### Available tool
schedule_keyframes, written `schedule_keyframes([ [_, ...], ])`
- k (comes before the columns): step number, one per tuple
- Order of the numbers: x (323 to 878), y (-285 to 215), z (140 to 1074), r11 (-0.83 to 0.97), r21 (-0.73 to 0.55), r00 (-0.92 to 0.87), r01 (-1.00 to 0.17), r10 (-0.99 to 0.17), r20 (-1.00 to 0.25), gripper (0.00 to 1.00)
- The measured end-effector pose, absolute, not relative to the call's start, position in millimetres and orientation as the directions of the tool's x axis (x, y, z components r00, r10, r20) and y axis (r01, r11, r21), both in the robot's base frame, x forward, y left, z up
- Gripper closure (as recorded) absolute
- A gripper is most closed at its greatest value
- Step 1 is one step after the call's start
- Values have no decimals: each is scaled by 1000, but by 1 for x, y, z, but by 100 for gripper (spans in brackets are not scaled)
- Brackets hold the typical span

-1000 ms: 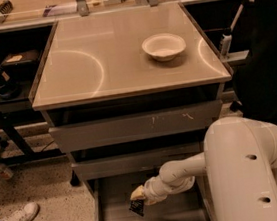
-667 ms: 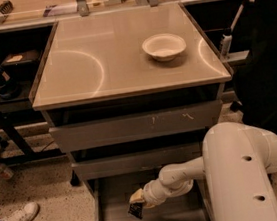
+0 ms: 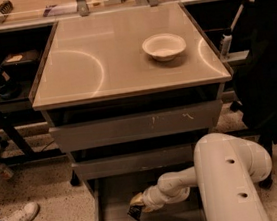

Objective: Place rxbar chocolate into bottom drawer

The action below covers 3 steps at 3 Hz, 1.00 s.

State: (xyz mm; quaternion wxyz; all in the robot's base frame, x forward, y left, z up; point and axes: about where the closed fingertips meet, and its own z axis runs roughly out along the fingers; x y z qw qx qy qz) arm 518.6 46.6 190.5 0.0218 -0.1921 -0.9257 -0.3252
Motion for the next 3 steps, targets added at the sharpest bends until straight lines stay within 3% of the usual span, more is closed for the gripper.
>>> schedule_keyframes([
  [3,537,28,130,692,540,-871,479,453,191,100],
])
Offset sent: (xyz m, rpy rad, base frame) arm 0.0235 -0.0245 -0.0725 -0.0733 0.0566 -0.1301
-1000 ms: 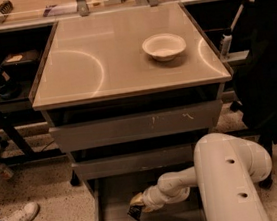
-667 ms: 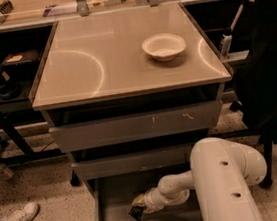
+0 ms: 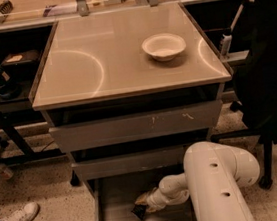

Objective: Place rxbar chocolate into bottom drawer

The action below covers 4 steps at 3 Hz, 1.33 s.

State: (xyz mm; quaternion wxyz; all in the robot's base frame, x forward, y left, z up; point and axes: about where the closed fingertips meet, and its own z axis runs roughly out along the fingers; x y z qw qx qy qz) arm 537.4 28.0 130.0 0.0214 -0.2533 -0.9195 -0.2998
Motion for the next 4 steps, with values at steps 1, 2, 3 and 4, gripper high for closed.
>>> schedule_keyframes([
  [1,538,28,130,692,541,-871,479,453,191,81],
  [2,538,28,130,692,541,-871,479,453,191,58],
  [3,538,28,130,692,541,-871,479,453,191,35],
  [4,538,28,130,692,541,-871,479,453,191,12],
])
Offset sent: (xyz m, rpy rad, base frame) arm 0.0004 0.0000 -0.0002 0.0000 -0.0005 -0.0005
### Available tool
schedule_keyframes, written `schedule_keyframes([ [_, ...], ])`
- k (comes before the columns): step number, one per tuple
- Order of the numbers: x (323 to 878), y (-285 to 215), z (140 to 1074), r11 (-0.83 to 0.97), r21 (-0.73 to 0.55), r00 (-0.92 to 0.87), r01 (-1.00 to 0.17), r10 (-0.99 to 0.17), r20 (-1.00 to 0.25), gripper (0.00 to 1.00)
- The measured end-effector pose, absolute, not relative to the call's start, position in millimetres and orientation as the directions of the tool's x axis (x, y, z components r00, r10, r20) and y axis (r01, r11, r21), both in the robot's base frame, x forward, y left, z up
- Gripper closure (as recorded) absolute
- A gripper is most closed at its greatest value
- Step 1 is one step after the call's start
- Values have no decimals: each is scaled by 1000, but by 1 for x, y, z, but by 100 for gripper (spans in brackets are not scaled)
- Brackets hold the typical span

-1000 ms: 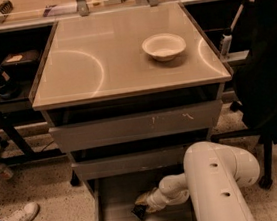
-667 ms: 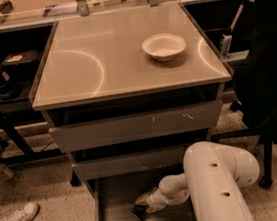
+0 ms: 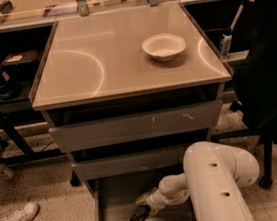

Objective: Place rxbar chocolate into bottom drawer

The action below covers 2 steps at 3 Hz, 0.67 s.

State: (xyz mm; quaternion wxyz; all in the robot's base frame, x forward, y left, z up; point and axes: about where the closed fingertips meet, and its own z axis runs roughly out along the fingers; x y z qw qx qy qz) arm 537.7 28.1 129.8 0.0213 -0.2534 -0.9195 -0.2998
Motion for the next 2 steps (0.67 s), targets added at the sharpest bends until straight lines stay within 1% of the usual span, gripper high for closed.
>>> schedule_keyframes([
  [1,538,28,130,692,541,-871,479,453,191,0],
  [2,538,28,130,692,541,-871,479,453,191,0],
])
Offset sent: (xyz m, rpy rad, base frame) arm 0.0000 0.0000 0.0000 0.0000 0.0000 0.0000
